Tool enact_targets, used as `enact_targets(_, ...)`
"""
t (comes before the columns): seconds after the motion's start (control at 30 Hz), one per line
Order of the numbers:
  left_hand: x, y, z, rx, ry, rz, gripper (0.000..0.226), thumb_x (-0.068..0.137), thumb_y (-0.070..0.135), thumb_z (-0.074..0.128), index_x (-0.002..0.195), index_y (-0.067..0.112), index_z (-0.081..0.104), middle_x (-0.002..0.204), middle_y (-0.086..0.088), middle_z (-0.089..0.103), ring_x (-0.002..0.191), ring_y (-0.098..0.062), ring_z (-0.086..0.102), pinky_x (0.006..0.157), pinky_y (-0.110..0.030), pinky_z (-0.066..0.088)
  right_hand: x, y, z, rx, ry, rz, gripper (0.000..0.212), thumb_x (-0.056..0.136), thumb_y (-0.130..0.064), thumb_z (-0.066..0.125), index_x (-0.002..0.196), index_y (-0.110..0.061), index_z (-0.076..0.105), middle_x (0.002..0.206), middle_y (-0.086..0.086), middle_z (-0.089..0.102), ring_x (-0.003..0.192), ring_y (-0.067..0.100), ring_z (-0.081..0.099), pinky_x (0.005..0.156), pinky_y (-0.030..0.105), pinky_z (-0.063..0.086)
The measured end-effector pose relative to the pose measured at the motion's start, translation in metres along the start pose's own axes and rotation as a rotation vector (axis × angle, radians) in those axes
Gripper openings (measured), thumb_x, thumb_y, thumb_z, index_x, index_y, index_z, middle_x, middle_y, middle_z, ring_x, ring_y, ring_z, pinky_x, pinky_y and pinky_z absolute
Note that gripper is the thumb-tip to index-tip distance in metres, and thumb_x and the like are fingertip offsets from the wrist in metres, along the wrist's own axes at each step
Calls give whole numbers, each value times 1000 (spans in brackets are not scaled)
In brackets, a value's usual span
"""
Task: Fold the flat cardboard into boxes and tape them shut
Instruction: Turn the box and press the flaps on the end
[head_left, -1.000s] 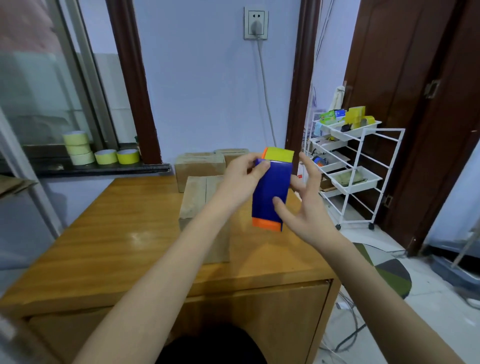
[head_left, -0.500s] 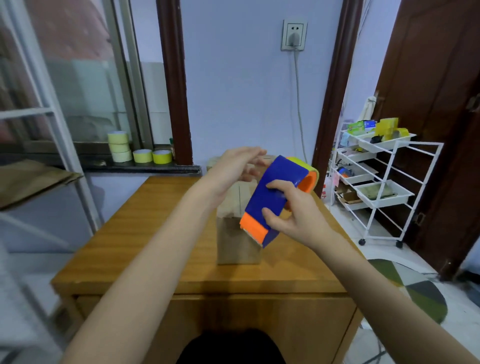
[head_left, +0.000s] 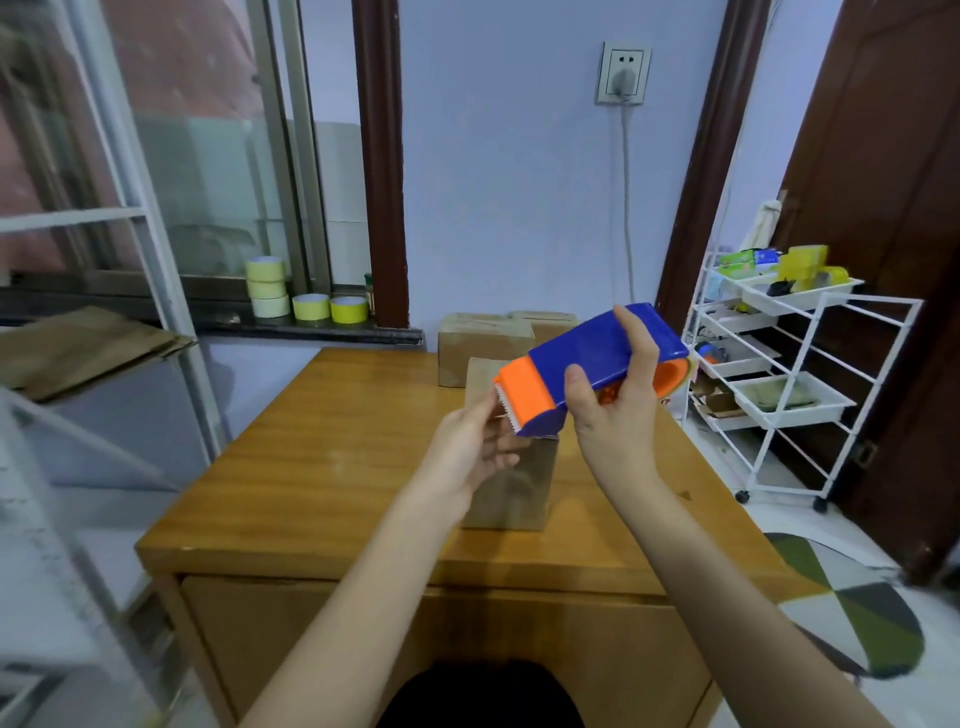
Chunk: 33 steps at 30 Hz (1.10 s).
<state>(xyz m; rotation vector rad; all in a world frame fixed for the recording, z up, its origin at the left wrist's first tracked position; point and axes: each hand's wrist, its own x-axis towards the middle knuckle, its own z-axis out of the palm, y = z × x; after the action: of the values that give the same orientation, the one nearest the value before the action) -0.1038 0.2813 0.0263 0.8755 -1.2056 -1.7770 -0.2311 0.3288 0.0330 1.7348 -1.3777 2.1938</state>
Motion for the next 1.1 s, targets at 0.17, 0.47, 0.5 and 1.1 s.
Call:
enact_targets(0.17,-2,-1,5,-143,43,-26,28,93,38,56,99,11,63,68,-1,66,52,-7,59,50,-20,45,0,-1,7,58,45,73,48,84,-32,59,126,-29,34,105,-17,47,87,-9,54,70,9,46)
enact_targets(0.47,-1,-7,15,-92,241,99,17,97,23,54,84,14,61,69,-1,59,57,-8,51,51,-19,44,-5,-2,18,30,79,49,44,83,-25,59,118,-20,33,107,-18,39,90,-15,50,67,7,44)
enact_targets(0.5,0,-8,16,-48,262,133,17,97,22,52,84,14,60,70,-1,58,57,-8,50,51,-19,43,-6,-3,19,39,85,44,46,82,-23,60,118,-18,33,108,-17,39,91,-16,49,67,6,44)
enact_targets(1.1,11,-9,8,464,415,504,36,97,32,52,79,0,56,72,-13,63,64,-18,55,58,-32,45,-8,1,15,107,236,107,64,77,-13,66,126,-29,28,111,-20,40,92,-9,55,71,16,51)
